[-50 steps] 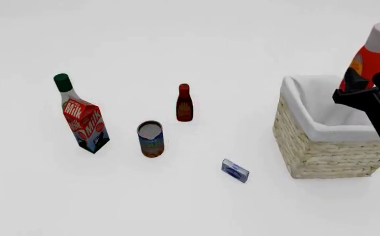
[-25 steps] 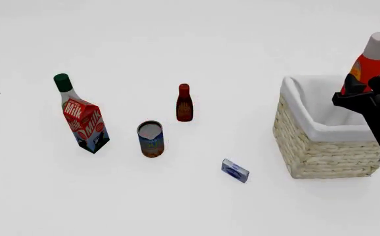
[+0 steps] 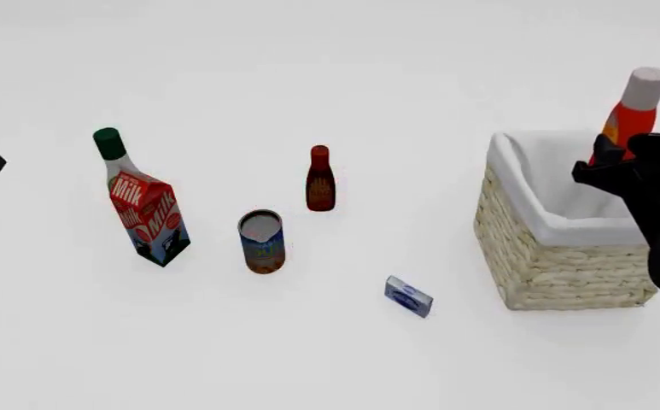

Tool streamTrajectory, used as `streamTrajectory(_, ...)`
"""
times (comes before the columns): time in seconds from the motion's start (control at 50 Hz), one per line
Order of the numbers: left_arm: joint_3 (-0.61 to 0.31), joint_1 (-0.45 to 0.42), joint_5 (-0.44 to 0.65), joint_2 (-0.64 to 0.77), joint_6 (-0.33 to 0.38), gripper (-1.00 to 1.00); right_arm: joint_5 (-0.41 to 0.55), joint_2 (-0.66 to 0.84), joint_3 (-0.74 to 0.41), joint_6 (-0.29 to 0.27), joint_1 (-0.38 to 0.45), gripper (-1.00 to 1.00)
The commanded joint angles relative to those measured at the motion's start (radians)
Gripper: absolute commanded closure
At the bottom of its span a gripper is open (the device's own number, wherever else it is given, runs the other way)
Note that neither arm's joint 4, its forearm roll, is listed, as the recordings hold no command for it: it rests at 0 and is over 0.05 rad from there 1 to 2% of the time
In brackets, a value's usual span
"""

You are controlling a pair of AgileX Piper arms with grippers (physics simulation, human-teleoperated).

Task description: Pick the ketchup and place it in the basket.

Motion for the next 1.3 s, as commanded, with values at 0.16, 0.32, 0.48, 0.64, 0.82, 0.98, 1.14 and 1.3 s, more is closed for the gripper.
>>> streamTrajectory(0.16, -0.008, -0.002, -0.002, 0.002, -0.001, -1.00, -0.022, 0.075, -0.014, 0.010, -0.017, 1.00)
streamTrajectory(0.32, -0.011, -0.002, -0.004, 0.003, -0.001, -1.00, -0.030, 0.106, -0.014, 0.007, -0.020, 1.00)
streamTrajectory(0.48, -0.005, 0.002, -0.004, -0.003, -0.004, -1.00, -0.044, 0.135, -0.013, 0.008, -0.022, 1.00)
streamTrajectory(0.64, -0.001, 0.005, -0.002, -0.009, -0.007, -1.00, -0.049, 0.146, -0.010, 0.007, -0.025, 1.00)
streamTrajectory(0.82, -0.001, 0.004, 0.000, -0.012, -0.006, -1.00, -0.050, 0.169, -0.017, 0.006, -0.037, -1.00)
streamTrajectory(0.98, 0.002, 0.006, 0.002, -0.017, -0.007, -1.00, -0.051, 0.165, -0.014, 0.010, -0.033, -1.00)
streamTrajectory(1.14, -0.001, 0.004, 0.003, -0.018, -0.009, -1.00, -0.045, 0.144, -0.008, 0.009, -0.029, -1.00)
streamTrajectory(1.3, 0.000, 0.005, 0.005, -0.020, -0.010, -1.00, -0.003, 0.035, 0.006, 0.003, 0.002, -1.00)
